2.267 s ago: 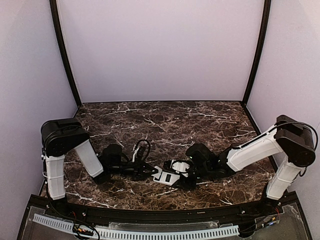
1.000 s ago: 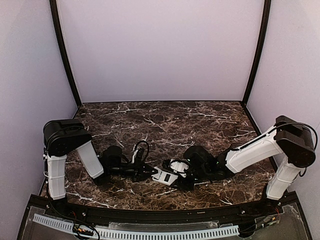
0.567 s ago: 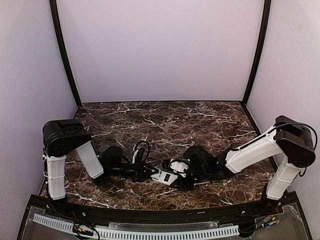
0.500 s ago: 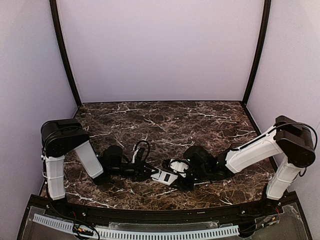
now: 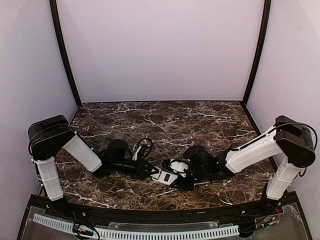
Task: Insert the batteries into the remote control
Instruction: Place the battery cover on the remote control without the battery cover.
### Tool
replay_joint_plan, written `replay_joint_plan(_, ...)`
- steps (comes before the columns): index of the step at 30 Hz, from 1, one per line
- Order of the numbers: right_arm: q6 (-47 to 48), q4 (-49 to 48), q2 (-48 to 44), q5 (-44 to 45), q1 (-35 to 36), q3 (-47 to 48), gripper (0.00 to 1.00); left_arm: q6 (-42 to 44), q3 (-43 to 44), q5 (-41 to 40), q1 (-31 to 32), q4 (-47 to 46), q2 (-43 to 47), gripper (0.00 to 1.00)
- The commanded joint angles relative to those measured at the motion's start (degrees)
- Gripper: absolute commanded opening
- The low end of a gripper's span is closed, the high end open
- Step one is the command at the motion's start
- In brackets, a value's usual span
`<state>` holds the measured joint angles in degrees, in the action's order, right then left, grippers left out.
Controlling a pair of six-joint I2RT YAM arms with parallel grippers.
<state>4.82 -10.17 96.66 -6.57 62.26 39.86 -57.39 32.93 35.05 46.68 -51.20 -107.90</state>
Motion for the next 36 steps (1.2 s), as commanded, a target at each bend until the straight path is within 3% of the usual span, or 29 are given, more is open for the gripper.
replay_joint_plan(1, -0.2, -2.0, 0.4, 0.1, 0.6, -0.6, 0.16, 3.9, 0.9, -1.5, 0.3, 9.3, 0.9, 0.26)
replay_joint_plan(9, 0.1, -1.9, 0.6, -0.1, 0.6, -0.3, 0.15, 9.1, 3.6, -4.4, 1.3, 19.3, 2.7, 0.29)
replay_joint_plan(21, 0.1, -1.8, 0.6, 0.2, 0.7, -0.3, 0.13, 11.5, 4.8, -6.3, 1.7, 24.3, 4.9, 0.32)
replay_joint_plan(36, 0.1, -2.3, 0.5, 0.0, 0.7, -0.8, 0.10, 13.7, 6.8, -7.6, 2.1, 29.0, 7.1, 0.28)
